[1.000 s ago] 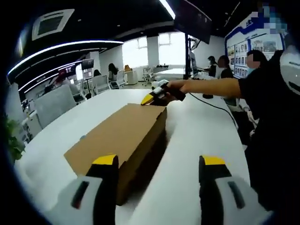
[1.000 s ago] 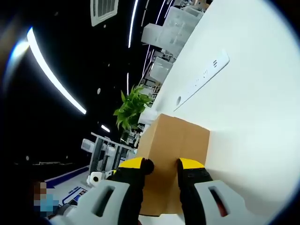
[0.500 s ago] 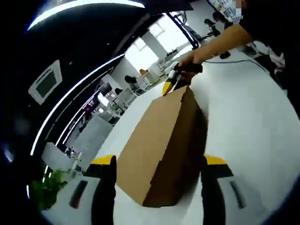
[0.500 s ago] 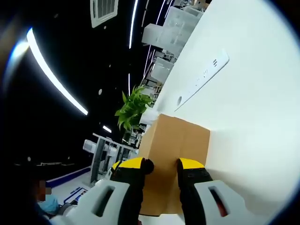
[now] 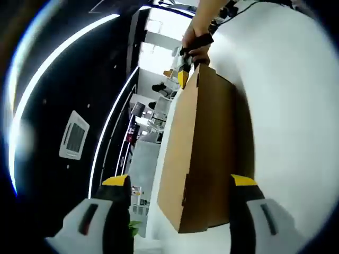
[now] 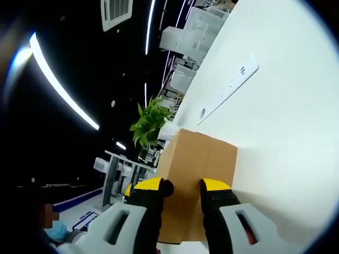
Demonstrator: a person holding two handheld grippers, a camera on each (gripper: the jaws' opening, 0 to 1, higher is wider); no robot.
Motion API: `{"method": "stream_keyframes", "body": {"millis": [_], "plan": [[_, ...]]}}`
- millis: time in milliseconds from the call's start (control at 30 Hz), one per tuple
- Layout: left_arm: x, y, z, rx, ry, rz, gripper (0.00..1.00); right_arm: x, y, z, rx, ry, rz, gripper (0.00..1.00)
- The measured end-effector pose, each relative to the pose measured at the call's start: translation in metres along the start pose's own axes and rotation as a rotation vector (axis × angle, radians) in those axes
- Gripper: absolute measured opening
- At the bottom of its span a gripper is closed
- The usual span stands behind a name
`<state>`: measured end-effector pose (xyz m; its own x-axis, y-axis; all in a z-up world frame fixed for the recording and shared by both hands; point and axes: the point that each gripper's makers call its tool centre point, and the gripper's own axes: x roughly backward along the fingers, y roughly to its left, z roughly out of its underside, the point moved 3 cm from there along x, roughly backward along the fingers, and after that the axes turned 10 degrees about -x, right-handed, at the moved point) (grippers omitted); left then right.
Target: Operate the shoe box by opening the lid, removing the specified soft item, and placing it in the target area until the item is outside and the box remains undamaged.
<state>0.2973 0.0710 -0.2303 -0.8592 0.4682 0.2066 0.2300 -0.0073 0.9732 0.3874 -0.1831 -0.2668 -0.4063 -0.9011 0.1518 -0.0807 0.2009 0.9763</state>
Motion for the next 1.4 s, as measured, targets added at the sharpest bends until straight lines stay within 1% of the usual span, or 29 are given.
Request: {"method": "stream_keyframes", "body": {"millis": [133,167,267,367,467,533,633,800,900,1100,1200,1267,1400], "plan": [[-0.004,-0.009,0.003,-0.055,0.033,-0.002,0.76,0.000,-0.001,-0.001,0.001,-0.003,-0.001,0.27],[-0.005,-0.010,0.004,-0.062,0.038,-0.001,0.76,0.000,0.000,0.001,0.003,-0.002,-0.001,0.27],[-0.006,-0.011,0.006,-0.062,0.048,-0.010,0.76,-0.001,0.000,0.002,0.002,-0.002,-0.001,0.27],[-0.008,-0.011,0.008,-0.066,0.061,-0.022,0.74,-0.001,0.000,0.002,0.002,-0.002,-0.001,0.27],[-0.008,-0.007,0.009,-0.069,0.069,-0.042,0.75,-0.002,0.001,0.003,0.001,-0.002,-0.002,0.27],[-0.010,-0.008,0.007,-0.079,0.068,-0.043,0.74,-0.002,0.000,0.002,0.001,-0.001,-0.002,0.27],[-0.012,-0.010,0.004,-0.103,0.066,-0.046,0.70,-0.002,0.001,0.002,0.001,0.000,-0.001,0.27],[-0.013,-0.007,0.002,-0.109,0.069,-0.062,0.70,-0.001,0.000,0.000,0.002,0.001,0.003,0.27],[-0.012,-0.004,0.000,-0.111,0.068,-0.068,0.68,-0.001,-0.002,-0.003,0.004,0.002,-0.004,0.27],[-0.011,-0.007,-0.004,-0.139,0.057,-0.055,0.60,-0.003,0.000,0.001,0.001,-0.003,-0.008,0.27],[-0.012,-0.010,-0.004,-0.157,0.050,-0.051,0.59,-0.003,0.001,0.002,0.000,-0.001,-0.008,0.27],[-0.011,-0.010,-0.005,-0.167,0.048,-0.053,0.58,-0.002,-0.001,-0.002,-0.001,0.002,-0.007,0.27],[-0.011,-0.013,-0.005,-0.185,0.053,-0.045,0.55,-0.003,0.001,0.001,0.001,0.003,-0.008,0.27]]}}
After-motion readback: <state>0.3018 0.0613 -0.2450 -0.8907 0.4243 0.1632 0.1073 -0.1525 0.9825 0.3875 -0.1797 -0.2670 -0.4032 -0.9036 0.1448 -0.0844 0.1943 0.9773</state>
